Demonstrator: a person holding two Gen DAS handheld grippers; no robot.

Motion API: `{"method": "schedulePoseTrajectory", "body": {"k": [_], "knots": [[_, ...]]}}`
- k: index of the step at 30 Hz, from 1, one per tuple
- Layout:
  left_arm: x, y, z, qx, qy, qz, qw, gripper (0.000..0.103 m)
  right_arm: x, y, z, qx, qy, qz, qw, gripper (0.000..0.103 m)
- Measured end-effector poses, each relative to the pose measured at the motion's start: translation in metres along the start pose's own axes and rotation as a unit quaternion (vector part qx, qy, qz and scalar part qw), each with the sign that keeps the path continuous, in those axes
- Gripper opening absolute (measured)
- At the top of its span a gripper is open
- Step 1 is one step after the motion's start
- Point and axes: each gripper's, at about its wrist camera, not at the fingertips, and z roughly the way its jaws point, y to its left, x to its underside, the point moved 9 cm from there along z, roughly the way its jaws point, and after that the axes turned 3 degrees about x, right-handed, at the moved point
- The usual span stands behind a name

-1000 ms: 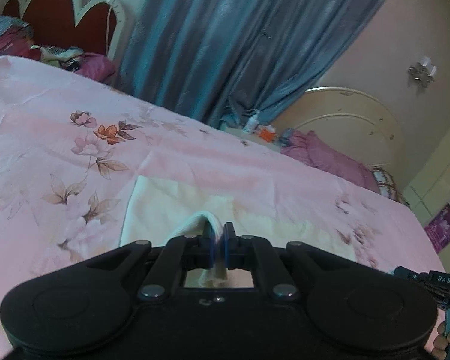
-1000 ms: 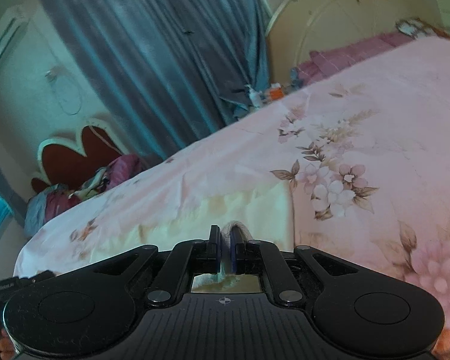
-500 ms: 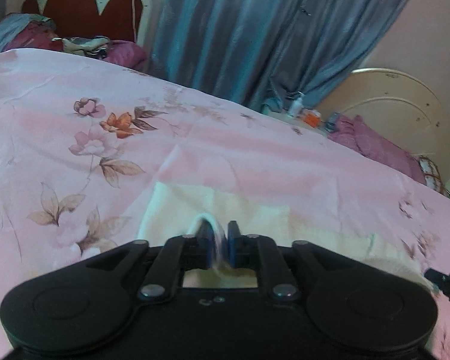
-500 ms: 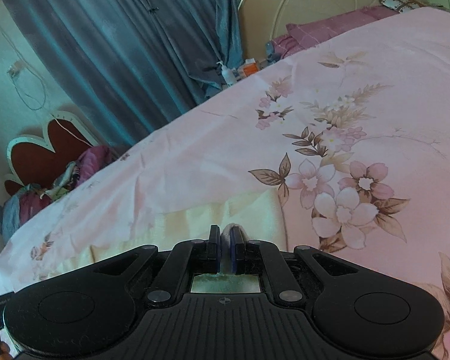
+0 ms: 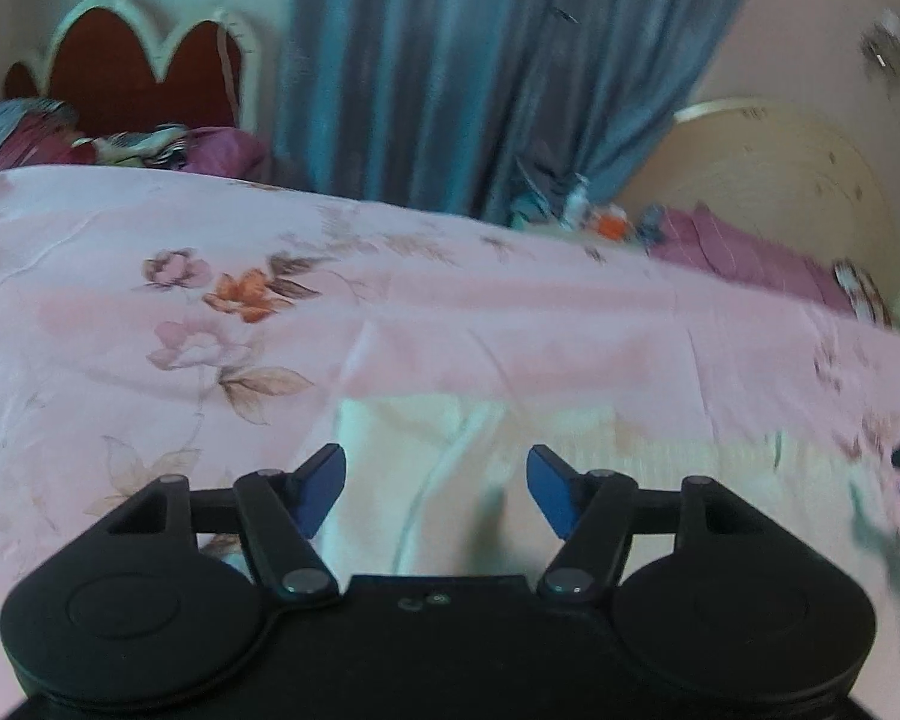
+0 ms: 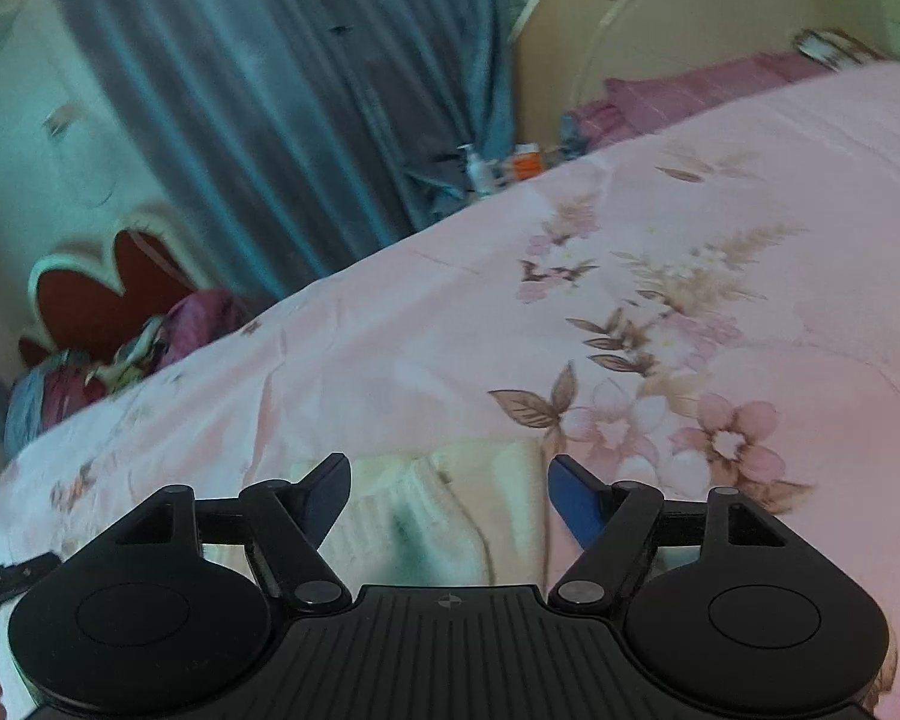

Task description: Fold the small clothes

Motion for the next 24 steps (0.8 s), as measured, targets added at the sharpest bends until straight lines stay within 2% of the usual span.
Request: {"method": "schedulePoseTrajectory", "body": {"k": [1,2,4,6,8,9,10,11,12,15,18,22,24], "knots": [[0.002,-0.003,0.005,0.001,0.006,0.006,1.0000,0.064,0.002,0.004,0.003,0.001,0.003,-0.014,1.000,0.071],[0.005,-0.005,0.011,0.002,0.015,0.009,0.9998,0.063,0.004,0.007,0.007,0.003,0.007,-0.029,1.000,0.062],[0.010,-0.007,0.023,0.004,0.031,0.006,0.9995,0.054,0.009,0.010,0.017,0.003,0.021,-0.042,0.999,0.052],[0.014,-0.006,0.031,0.005,0.040,0.007,0.9992,0.044,0.014,0.010,0.024,-0.001,0.029,-0.046,0.998,0.049],[0.015,-0.008,0.033,0.006,0.040,0.013,0.9991,0.039,0.018,0.010,0.029,-0.001,0.035,-0.057,0.998,0.049],[0.016,-0.010,0.033,0.008,0.040,0.019,0.9990,0.031,0.020,0.008,0.032,-0.001,0.038,-0.061,0.997,0.048],[0.016,-0.012,0.033,0.011,0.040,0.024,0.9988,0.020,0.021,0.009,0.034,-0.003,0.041,-0.065,0.997,0.037],[0.016,-0.014,0.032,0.013,0.040,0.030,0.9987,0.015,0.022,0.009,0.035,-0.005,0.043,-0.069,0.997,0.022],[0.016,-0.016,0.032,0.013,0.038,0.036,0.9985,0.008,0.022,0.010,0.036,-0.006,0.043,-0.074,0.996,0.017],[0.016,-0.019,0.029,0.011,0.029,0.038,0.9988,0.005,0.023,0.014,0.035,-0.014,0.044,-0.092,0.995,0.006],[0.010,-0.018,0.023,0.006,0.005,0.031,0.9995,0.003,0.021,0.019,0.031,-0.013,0.028,-0.107,0.994,0.004],[-0.005,-0.014,0.017,-0.002,-0.032,0.017,0.9993,0.003,0.001,0.022,0.021,-0.015,-0.018,-0.092,0.995,0.003],[-0.010,-0.012,0.018,-0.010,-0.041,0.009,0.9990,0.003,-0.002,0.025,0.024,-0.007,-0.023,-0.102,0.995,0.003]]}}
